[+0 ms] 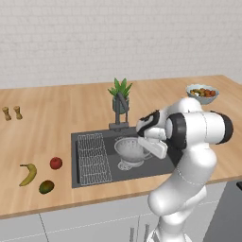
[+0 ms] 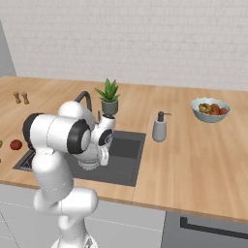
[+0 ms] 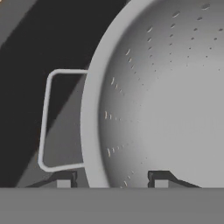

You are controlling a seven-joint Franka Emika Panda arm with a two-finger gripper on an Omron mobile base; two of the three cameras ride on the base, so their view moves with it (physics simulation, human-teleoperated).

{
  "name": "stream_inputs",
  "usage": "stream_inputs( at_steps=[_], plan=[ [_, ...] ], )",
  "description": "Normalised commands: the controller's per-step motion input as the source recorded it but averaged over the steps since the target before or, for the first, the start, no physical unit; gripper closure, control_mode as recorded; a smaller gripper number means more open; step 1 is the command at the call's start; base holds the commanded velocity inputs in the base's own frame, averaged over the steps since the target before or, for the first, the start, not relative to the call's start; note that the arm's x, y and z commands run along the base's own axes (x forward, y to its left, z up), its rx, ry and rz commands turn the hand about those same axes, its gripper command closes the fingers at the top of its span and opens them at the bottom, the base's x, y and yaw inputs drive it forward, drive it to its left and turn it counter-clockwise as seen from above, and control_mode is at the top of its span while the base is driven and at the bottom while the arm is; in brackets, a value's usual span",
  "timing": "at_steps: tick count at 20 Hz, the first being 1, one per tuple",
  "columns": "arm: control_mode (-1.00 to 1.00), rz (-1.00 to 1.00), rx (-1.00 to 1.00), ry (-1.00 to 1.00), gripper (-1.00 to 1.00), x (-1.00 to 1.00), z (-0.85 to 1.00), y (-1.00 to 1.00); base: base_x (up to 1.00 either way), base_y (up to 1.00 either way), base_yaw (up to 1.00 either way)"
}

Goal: Put the colander in the sink, put the banana, apple, mango in the colander, and turn on the sink faucet and pour water over the colander.

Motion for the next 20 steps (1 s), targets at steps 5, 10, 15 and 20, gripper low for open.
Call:
stream_inputs(
  at_steps=[5, 10, 15, 20],
  plan=[
    [-1.00, 0.03, 0.00, 0.00, 1.00, 0.30, -0.47, 0.47, 0.00, 0.00, 0.00],
    [-1.00, 0.02, 0.00, -0.02, 1.00, 0.22, -0.37, 0.28, 0.00, 0.00, 0.00],
    [-1.00, 0.00, -0.01, -0.05, 1.00, 0.29, -0.48, 0.07, 0.00, 0.00, 0.00],
    [-1.00, 0.00, 0.00, -0.04, 1.00, 0.16, -0.36, 0.06, 0.00, 0.00, 0.00]
  ],
)
